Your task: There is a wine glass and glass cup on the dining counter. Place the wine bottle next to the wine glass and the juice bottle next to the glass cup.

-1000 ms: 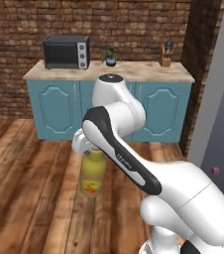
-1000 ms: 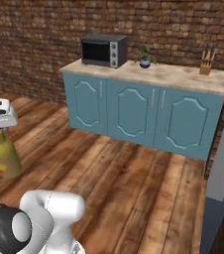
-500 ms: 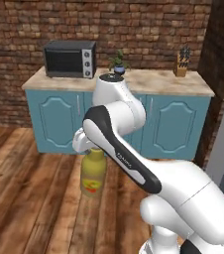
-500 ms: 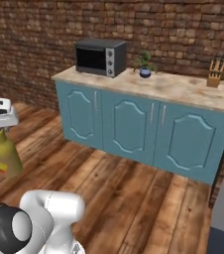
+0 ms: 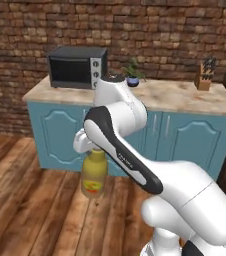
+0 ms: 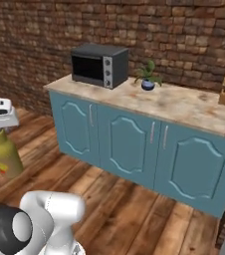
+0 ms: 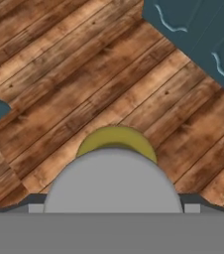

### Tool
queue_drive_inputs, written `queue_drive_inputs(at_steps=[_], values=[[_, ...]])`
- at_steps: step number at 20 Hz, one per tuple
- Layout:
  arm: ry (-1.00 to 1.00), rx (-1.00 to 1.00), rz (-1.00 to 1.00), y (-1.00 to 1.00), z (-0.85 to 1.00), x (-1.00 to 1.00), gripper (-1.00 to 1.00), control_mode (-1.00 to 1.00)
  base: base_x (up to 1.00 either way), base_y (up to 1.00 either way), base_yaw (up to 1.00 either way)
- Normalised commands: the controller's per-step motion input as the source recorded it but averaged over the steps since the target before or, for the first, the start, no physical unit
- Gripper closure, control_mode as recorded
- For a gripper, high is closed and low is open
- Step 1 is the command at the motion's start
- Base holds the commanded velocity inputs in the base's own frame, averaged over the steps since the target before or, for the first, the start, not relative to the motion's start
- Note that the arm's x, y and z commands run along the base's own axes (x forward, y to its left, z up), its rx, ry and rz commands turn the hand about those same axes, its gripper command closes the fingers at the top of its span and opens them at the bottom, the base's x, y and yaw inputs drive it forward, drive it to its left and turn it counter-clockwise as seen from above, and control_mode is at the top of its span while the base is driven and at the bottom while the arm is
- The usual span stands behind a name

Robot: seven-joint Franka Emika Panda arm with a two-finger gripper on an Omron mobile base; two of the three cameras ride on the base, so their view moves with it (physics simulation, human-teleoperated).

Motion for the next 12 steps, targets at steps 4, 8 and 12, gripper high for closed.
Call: queue_drive_inputs(at_steps=[4, 8, 12], values=[[0.00, 0.00, 0.00, 0.00, 0.00, 0.00, 1.00, 1.00, 0.90, 0.00, 0.32], [0.00, 0.00, 0.00, 0.00, 0.00, 0.00, 1.00, 1.00, 0.85, 0.00, 0.39], [0.00, 0.00, 0.00, 0.00, 0.00, 0.00, 1.00, 1.00, 0.70, 0.00, 0.55]])
